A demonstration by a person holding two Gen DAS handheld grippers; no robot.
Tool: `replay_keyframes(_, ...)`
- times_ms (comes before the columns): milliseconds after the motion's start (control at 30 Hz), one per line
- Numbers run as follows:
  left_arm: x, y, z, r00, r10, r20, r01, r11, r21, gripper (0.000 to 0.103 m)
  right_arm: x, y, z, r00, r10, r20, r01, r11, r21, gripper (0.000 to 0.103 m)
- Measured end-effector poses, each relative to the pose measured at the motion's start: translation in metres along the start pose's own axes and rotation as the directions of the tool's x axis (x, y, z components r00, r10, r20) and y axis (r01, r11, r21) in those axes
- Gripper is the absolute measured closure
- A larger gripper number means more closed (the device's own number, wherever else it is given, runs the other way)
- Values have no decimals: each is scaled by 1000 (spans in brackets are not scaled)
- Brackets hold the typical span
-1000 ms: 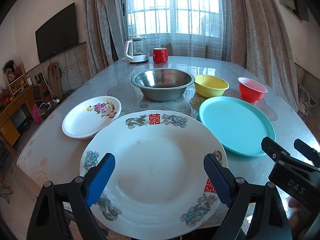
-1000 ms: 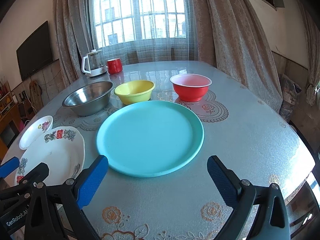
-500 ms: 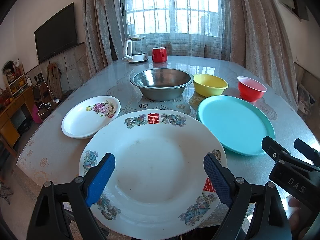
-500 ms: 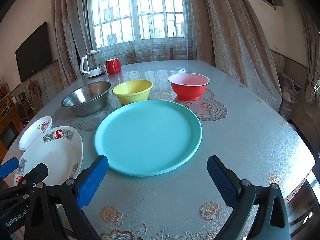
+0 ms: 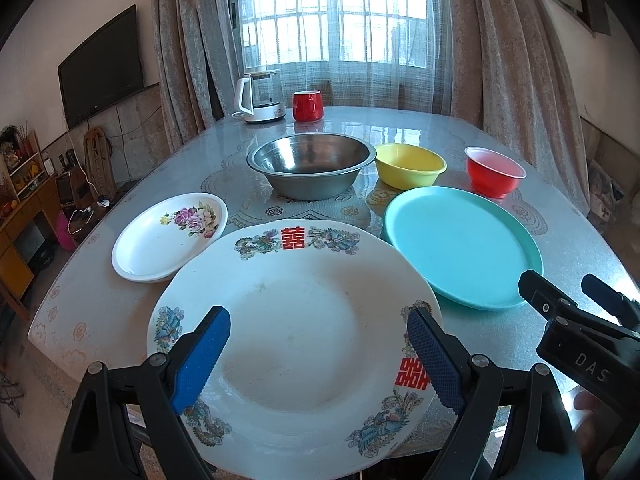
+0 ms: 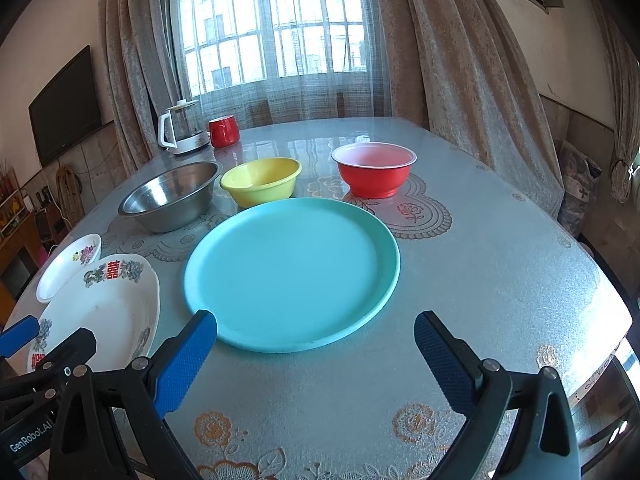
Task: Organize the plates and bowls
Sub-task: 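Move the right gripper past the teal plate toward the small floral plate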
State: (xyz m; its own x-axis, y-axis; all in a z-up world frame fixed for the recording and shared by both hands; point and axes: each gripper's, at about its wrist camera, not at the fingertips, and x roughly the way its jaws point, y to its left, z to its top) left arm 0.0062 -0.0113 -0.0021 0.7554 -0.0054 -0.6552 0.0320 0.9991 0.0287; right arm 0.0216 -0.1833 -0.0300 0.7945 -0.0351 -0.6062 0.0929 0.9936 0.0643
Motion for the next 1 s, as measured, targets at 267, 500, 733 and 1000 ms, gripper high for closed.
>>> replay_keyframes(267, 12, 8, 37, 999, -34, -9, 34, 999, 32, 14, 20, -37, 11, 994, 67, -91, -57, 992, 109, 19)
replay_keyframes(500, 48, 2, 74, 983, -148, -113, 157, 984, 78, 65, 45, -68, 22, 986, 70, -151, -43, 984, 175, 47)
replay_keyframes(733, 88, -29, 89, 961, -172, -215, 207, 966, 156, 79, 69, -79, 29, 980, 57, -189, -23, 984, 179, 61)
replay_keyframes(1000, 129, -49, 102, 946, -147, -288, 207, 959, 191, 79, 83, -81, 37, 976, 76, -202, -40, 984, 175, 70)
